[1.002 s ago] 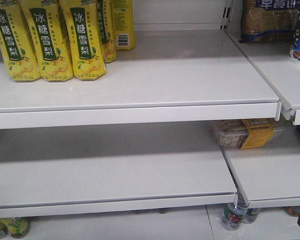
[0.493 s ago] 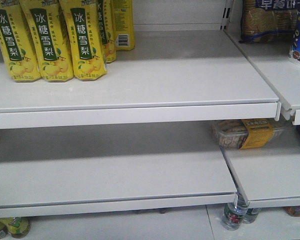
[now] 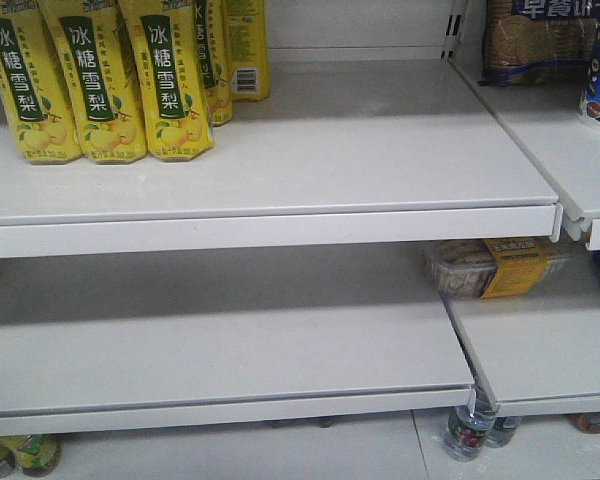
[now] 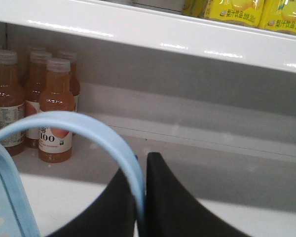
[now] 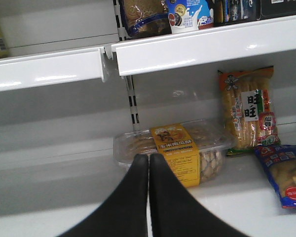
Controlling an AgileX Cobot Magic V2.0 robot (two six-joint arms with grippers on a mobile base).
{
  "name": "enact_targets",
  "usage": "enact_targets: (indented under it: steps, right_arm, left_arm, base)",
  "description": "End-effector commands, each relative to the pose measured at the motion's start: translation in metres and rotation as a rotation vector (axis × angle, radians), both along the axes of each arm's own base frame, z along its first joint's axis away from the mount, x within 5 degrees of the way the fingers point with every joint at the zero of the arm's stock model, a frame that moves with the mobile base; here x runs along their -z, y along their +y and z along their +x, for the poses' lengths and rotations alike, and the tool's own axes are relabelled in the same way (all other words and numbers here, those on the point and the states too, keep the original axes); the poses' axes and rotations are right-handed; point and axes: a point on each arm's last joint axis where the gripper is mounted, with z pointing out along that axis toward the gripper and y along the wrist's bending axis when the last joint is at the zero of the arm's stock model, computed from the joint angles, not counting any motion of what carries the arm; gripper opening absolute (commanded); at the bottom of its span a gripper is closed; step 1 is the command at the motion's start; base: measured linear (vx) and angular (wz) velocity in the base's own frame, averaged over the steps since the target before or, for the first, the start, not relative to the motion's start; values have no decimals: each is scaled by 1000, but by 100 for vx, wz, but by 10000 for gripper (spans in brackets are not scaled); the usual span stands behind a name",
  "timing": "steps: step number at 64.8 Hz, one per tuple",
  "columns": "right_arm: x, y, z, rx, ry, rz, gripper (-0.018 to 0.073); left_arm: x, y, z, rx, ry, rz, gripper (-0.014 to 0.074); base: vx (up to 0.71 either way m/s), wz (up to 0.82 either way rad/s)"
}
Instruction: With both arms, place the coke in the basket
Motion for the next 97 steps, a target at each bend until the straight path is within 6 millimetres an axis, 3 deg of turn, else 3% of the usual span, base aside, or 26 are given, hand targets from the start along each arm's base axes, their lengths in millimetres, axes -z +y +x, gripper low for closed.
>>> enact_targets:
  steps: [1,97]
  right_arm:
    - [-2,1,-1,0,-72,-64,-5]
    - [-2,1,-1,3,-70,-100,-5]
  left_arm:
    - [-12,-1,-2,8,-158,92,-6]
    - [-12,-1,-2,8,-158,92,-6]
  base:
    - [0,0]
    - [0,0]
